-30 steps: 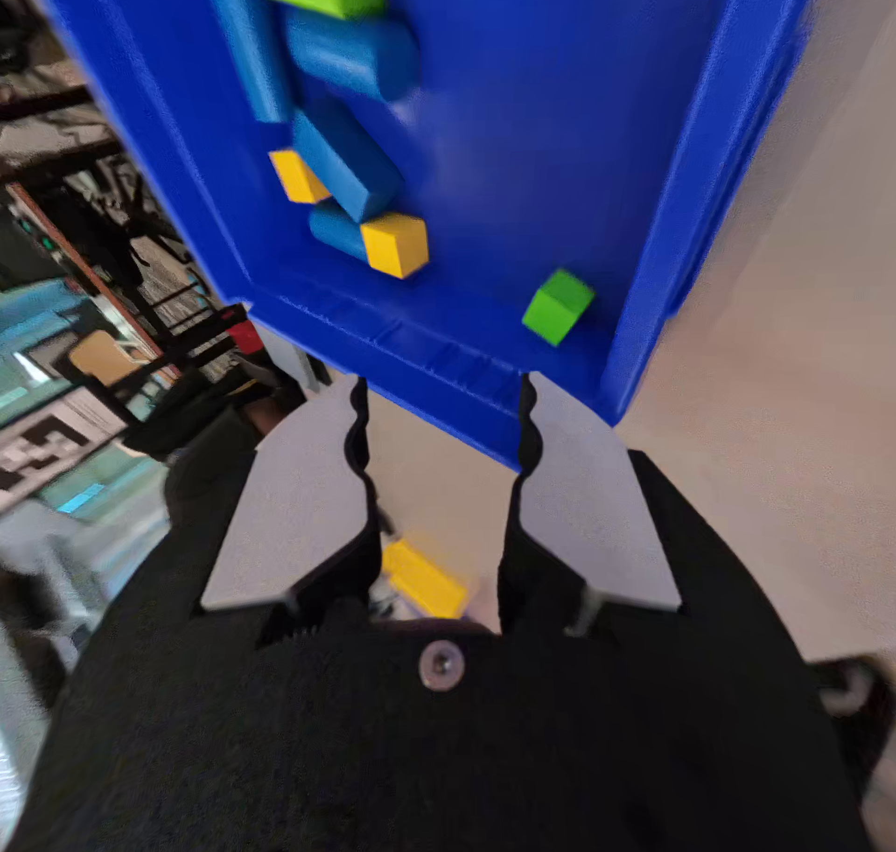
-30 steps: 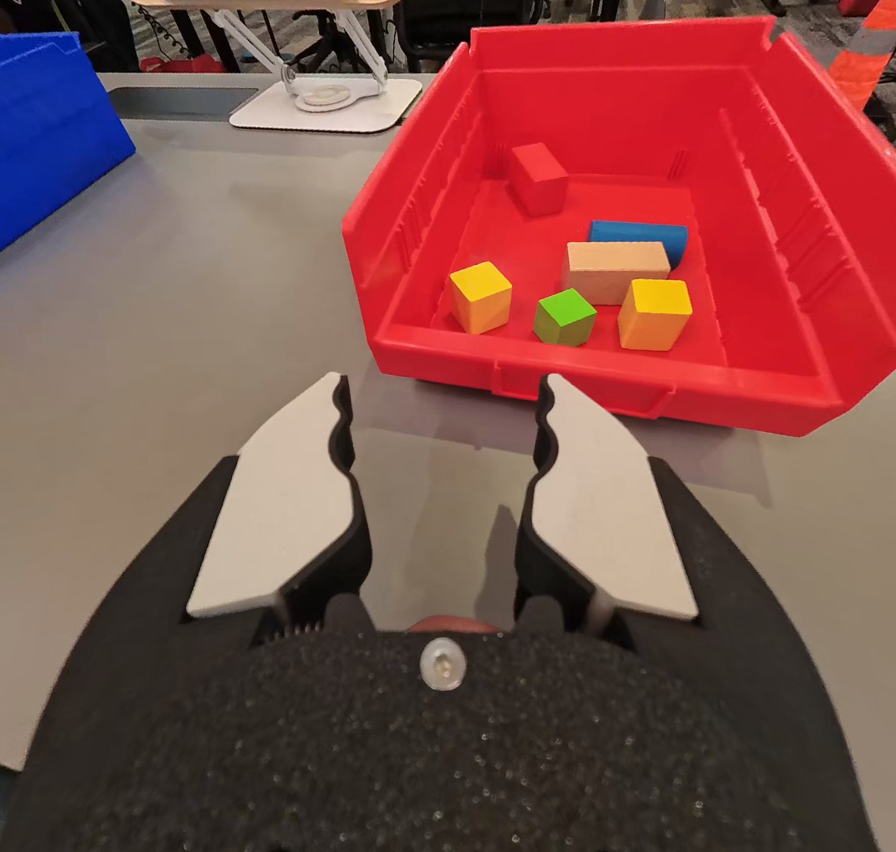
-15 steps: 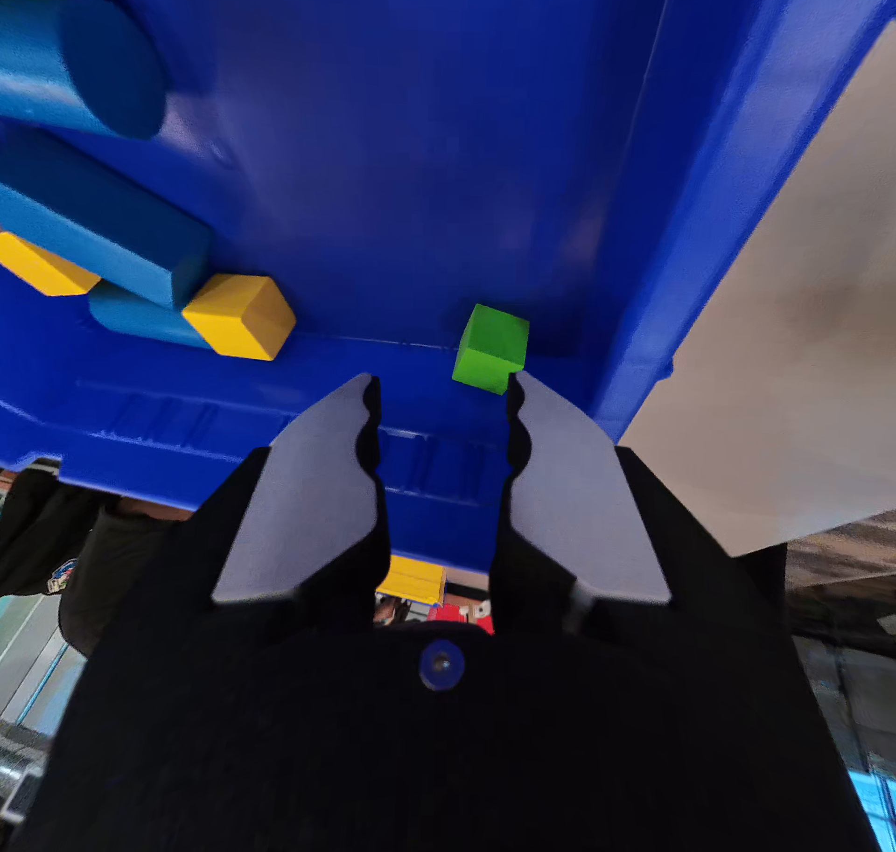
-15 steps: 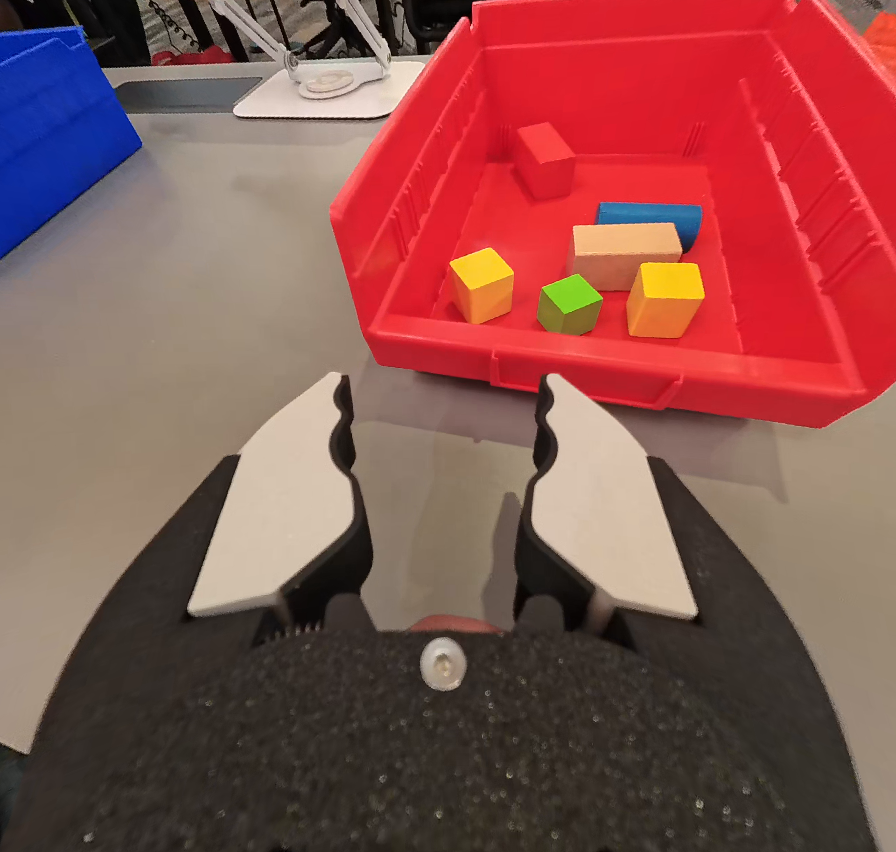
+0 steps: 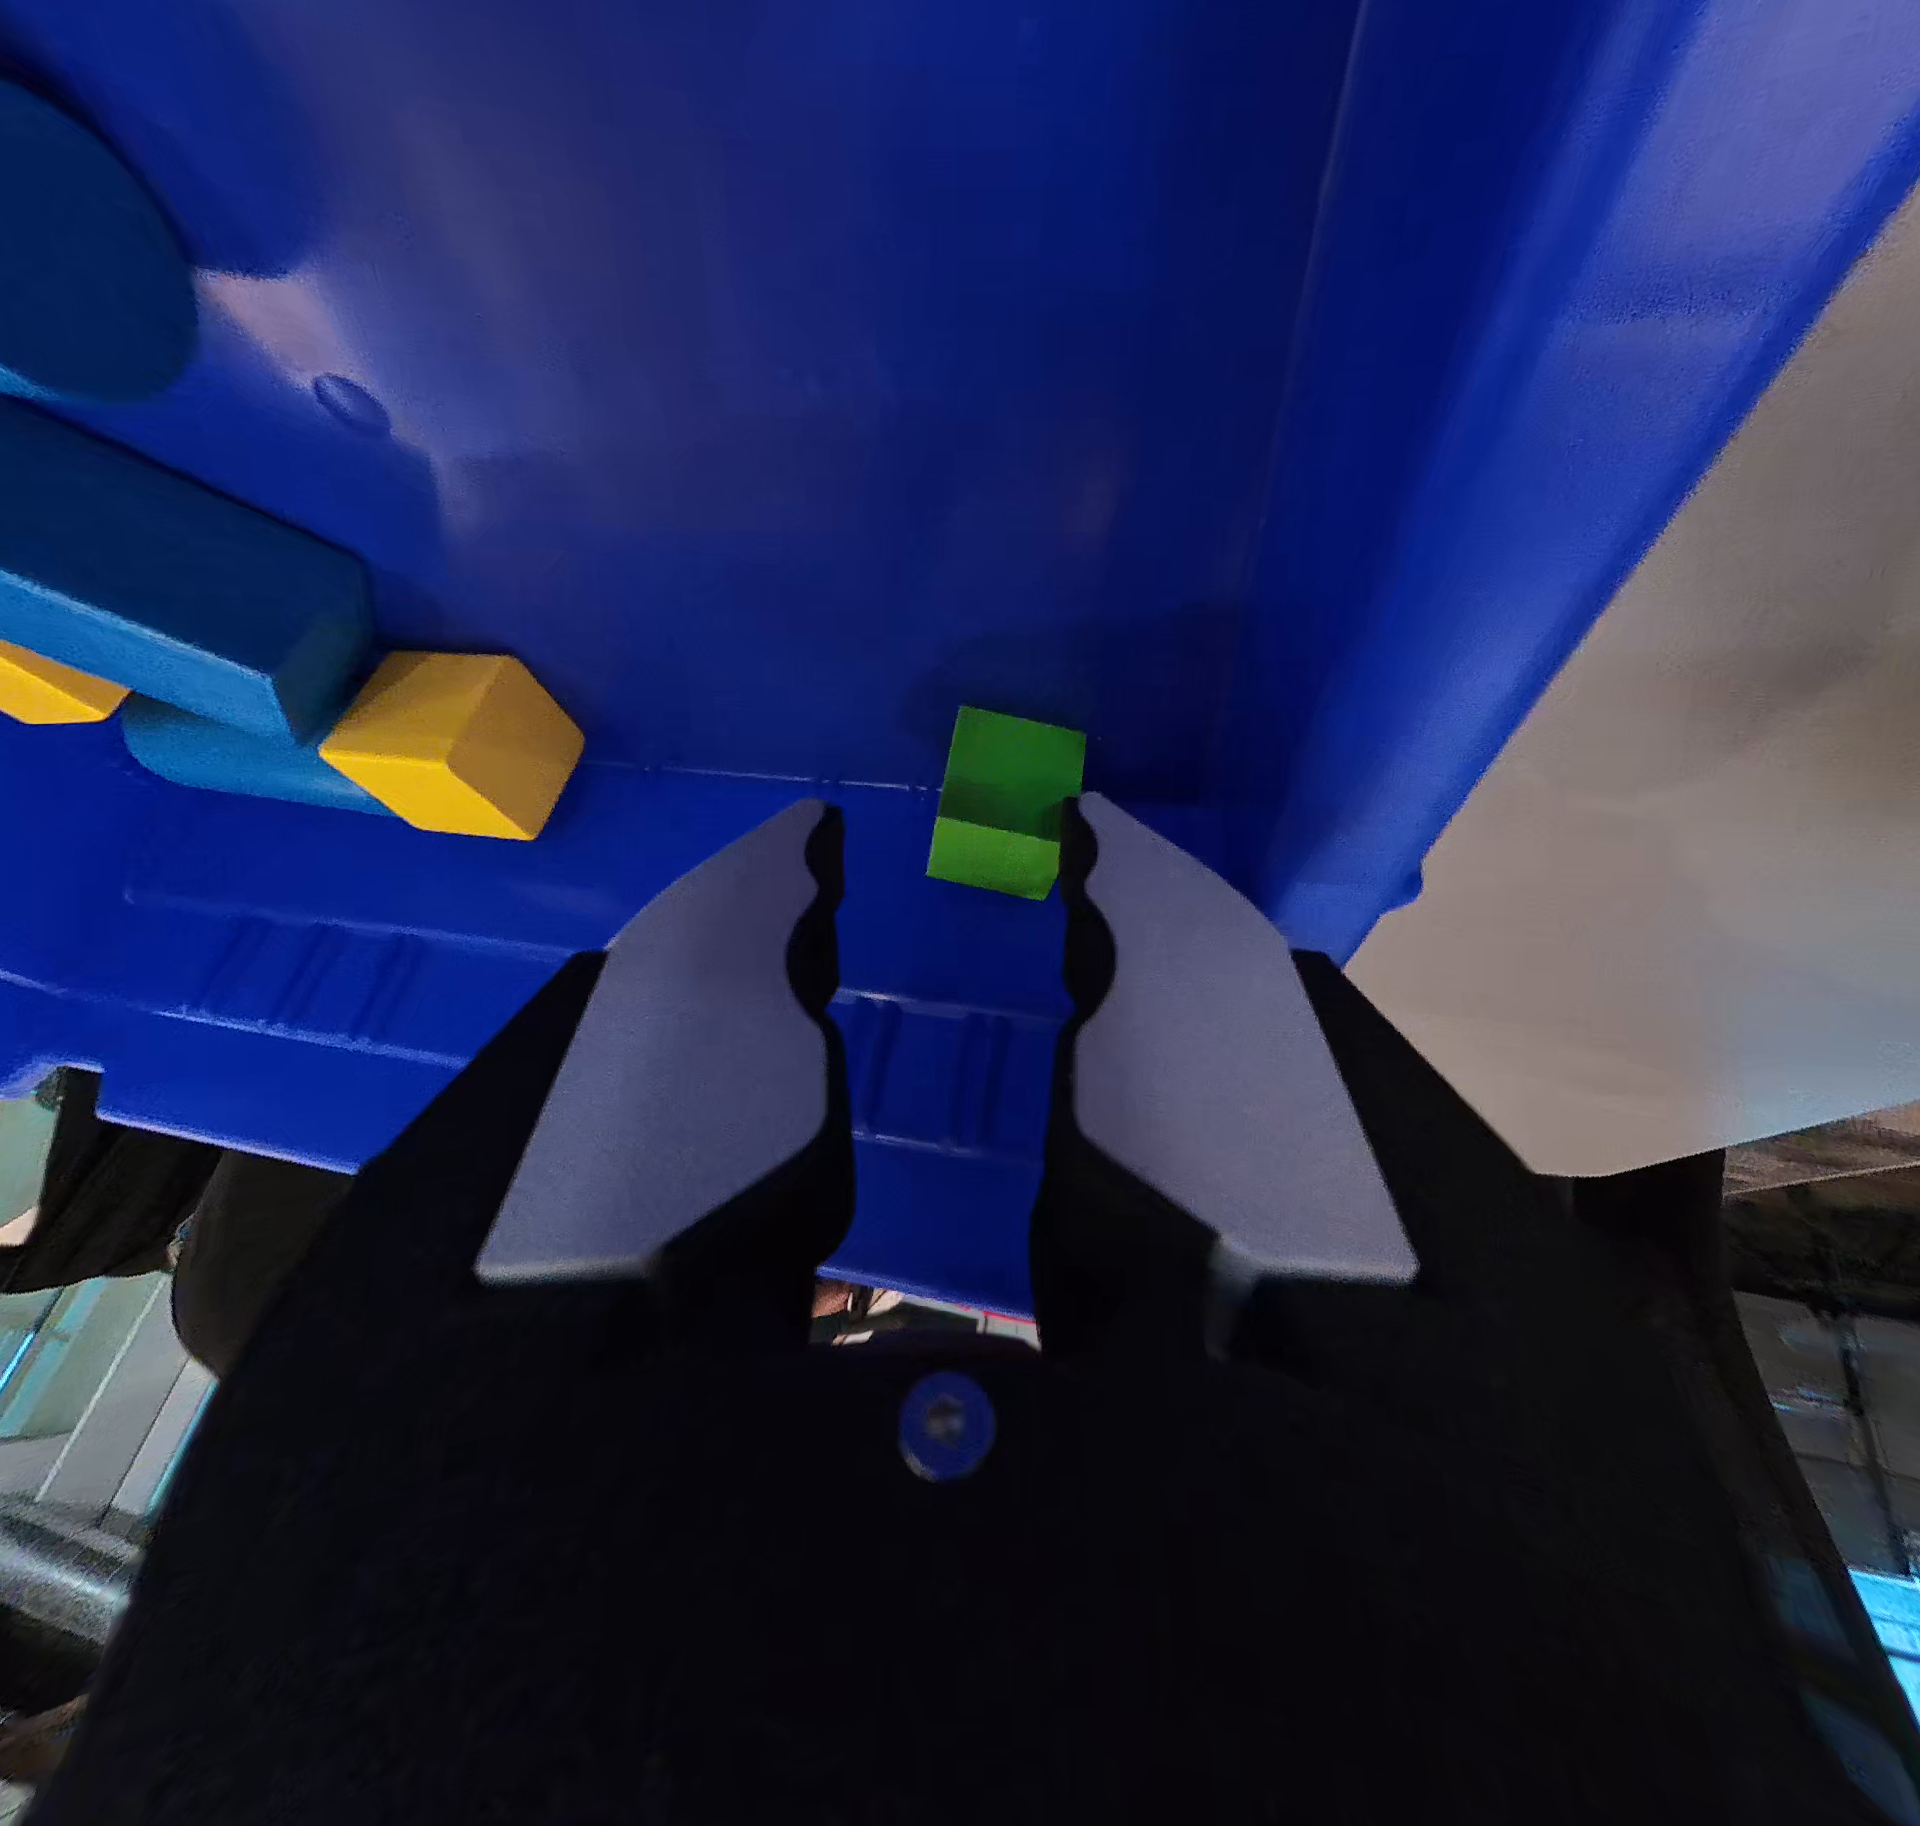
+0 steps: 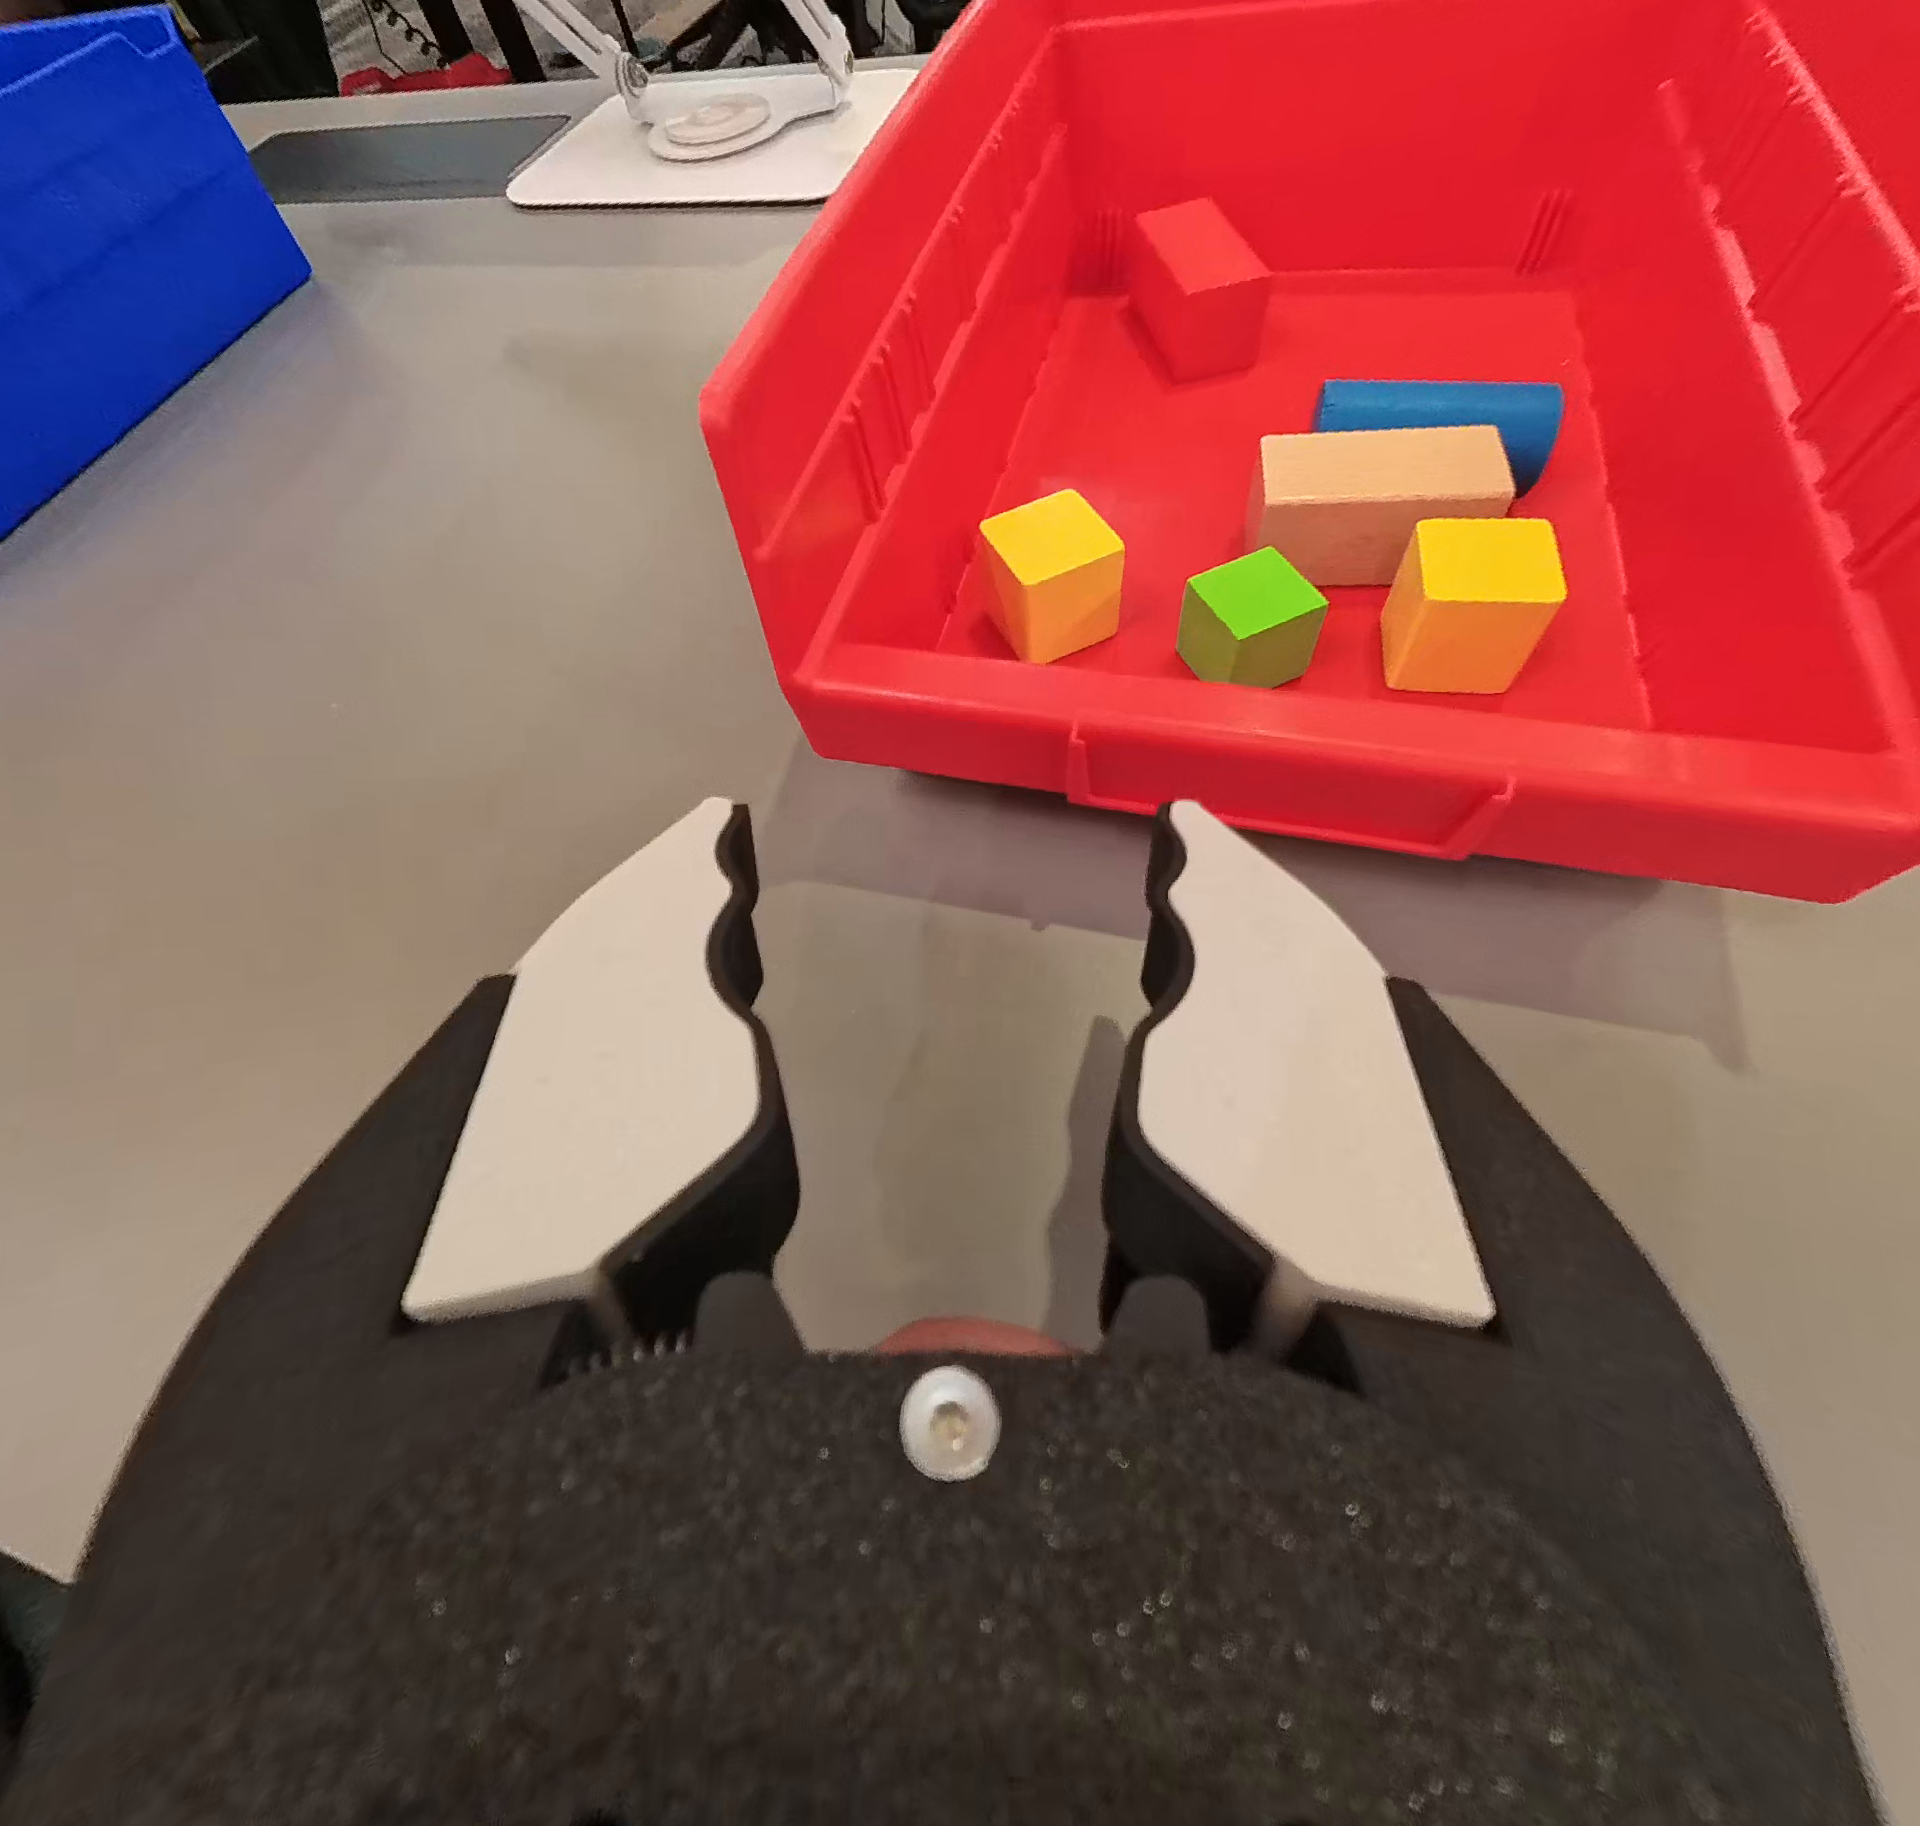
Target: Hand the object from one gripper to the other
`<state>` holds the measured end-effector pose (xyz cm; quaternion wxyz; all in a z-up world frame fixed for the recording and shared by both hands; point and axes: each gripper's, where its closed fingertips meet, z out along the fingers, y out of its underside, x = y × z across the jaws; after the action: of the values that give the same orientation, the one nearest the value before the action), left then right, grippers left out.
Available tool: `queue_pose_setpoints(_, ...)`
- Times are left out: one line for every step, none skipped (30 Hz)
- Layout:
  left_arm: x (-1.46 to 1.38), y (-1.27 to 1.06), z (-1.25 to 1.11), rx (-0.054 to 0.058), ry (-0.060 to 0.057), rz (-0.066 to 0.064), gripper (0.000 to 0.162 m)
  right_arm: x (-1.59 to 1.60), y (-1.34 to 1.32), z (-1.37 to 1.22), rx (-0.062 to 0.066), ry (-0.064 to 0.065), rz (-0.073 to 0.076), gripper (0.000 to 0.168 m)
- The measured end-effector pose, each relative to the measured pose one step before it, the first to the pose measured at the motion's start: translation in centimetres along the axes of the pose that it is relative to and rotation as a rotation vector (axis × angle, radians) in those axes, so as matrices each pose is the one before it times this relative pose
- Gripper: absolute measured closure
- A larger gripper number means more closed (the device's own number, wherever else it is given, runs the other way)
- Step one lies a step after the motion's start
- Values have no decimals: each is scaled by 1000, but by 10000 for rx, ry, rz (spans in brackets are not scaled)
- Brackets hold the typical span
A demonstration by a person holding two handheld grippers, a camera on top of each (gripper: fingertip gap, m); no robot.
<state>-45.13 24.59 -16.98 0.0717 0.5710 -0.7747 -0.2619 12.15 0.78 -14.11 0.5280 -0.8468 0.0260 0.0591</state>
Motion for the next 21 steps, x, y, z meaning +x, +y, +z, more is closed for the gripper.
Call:
queue_pose_setpoints(-106, 3, 27, -77, -40, 25, 121, -3, 54, 24, -26, -13, 18, 96)
queue_pose_setpoints(-155, -34, 7, -52, -78, 20, 123, 1, 40, -1, -23, -17, 13, 96)
queue_pose_setpoints(-167, -72, -25, -3, -100, 62, 135, 4, -3, -17, -2, -7, 8, 96)
queue_pose_setpoints(-59, -91, -58, 33, -47, 92, 143, 21, -31, -41, 15, -1, 4, 97)
queue_pose_setpoints(-161, -64, -63, 33, -107, 39, 150, 27, -39, -46, 14, 4, 2, 97)
queue_pose_setpoints(-249, -27, -43, 16, -142, -34, 150, 26, -18, -32, 8, 4, 8, 97)
queue_pose_setpoints(-208, 6, -65, 10, -75, -97, 148, 30, -18, -19, 10, -5, 17, 97)
queue_pose_setpoints(-96, 28, -113, 30, 26, -140, 145, 3, 7, -7, 1, -16, 24, 97)
queue_pose_setpoints(-9, -3, -182, 78, 98, -178, 140, -18, 22, 15, -13, -26, 24, 97)
queue_pose_setpoints(-33, -22, -265, 130, 108, -221, 136, -24, 40, 22, -22, -26, 20, 97)
queue_pose_setpoints(1, -22, -335, 162, 160, -297, 132, -38, 26, 19, -12, -17, 13, 97)
queue_pose_setpoints(154, -12, -348, 157, 321, -415, 129, -40, 23, 22, -9, -20, -3, 97)
queue_pose_setpoints(295, -32, -315, 132, 470, -505, 124, -51, 46, 47, -32, -20, -11, 97)
queue_pose_setpoints(248, -89, -250, 130, 448, -501, 118, -59, 91, 65, -52, -23, -13, 97)
queue_pose_setpoints(-7, -106, -156, 92, 253, -414, 118, -80, 123, 73, -67, -33, -11, 97)
queue_pose_setpoints(-225, -25, -34, 3, 60, -313, 118, -89, 107, 75, -61, -34, -15, 97)
queue_pose_setpoints(-289, 84, 76, -108, -19, -241, 118, -74, 77, 60, -45, -22, -19, 97)
queue_pose_setpoints(-228, 128, 189, -165, -7, -217, 118, -74, 46, 24, -26, -20, -23, 97)
queue_pose_setpoints(-93, 88, 268, -150, 67, -234, 118, -72, 20, -3, -20, -14, -22, 97)
queue_pose_setpoints(-68, 39, 336, -147, 77, -286, 118, -37, -17, -54, -2, 3, -24, 97)
queue_pose_setpoints(4, 37, 393, -169, 122, -283, 118, 3, -38, -60, 19, 14, -21, 97)
